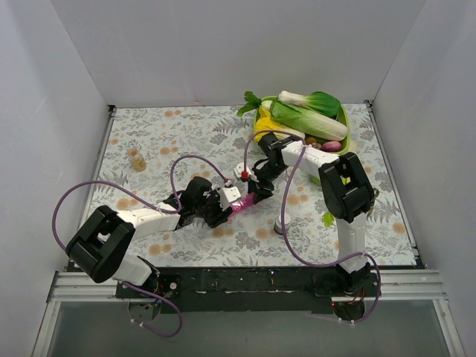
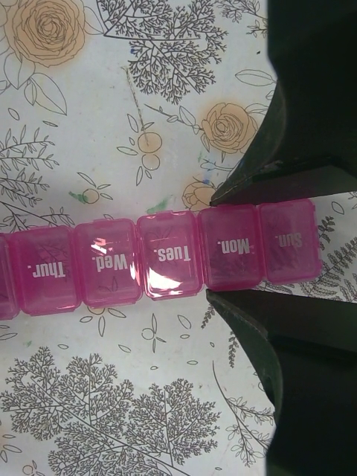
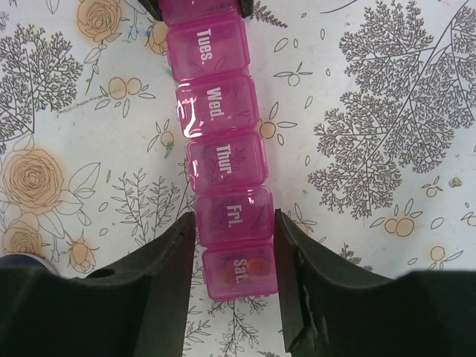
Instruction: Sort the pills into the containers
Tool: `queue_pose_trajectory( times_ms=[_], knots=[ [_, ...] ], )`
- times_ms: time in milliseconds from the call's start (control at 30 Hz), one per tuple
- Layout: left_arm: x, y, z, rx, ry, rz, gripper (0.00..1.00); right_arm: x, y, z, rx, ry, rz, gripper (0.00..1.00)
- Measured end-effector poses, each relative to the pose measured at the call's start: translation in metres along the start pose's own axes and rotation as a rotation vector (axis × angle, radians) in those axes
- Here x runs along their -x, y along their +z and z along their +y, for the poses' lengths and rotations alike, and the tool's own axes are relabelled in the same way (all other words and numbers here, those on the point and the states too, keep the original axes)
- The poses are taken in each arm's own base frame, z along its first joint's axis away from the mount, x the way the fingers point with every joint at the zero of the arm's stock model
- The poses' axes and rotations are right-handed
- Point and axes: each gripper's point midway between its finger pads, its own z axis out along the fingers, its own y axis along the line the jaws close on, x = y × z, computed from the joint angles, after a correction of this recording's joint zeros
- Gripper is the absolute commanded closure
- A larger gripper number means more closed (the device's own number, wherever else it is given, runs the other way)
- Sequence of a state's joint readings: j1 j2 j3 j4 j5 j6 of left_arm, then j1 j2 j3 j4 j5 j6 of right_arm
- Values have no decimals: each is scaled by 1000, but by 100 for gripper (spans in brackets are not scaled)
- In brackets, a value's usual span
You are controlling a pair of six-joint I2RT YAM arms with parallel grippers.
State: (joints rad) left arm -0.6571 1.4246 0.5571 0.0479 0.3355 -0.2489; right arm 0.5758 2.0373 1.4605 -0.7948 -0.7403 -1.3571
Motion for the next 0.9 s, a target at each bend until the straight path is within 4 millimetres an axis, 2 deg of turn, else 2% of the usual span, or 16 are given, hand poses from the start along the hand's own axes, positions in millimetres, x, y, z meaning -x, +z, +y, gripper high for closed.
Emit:
queue_pose_trajectory(
  times_ms=[167, 200, 300, 533, 900],
  knots=[
    [0, 0, 0, 3, 7, 0, 98, 1, -1, 0, 18, 75, -31, 62],
    [0, 0, 0, 4, 9, 0, 98, 1, -1, -1, 21, 91, -33, 55],
    [0, 1, 1, 9, 13, 0, 98, 2, -2, -4, 40, 171, -45, 45],
    [1, 1, 4, 24, 25, 1, 99, 2, -5, -11, 34, 309, -63, 32],
    [2, 3, 4, 27, 31, -5, 99, 8, -10, -24, -25, 354, -84, 31]
  ],
)
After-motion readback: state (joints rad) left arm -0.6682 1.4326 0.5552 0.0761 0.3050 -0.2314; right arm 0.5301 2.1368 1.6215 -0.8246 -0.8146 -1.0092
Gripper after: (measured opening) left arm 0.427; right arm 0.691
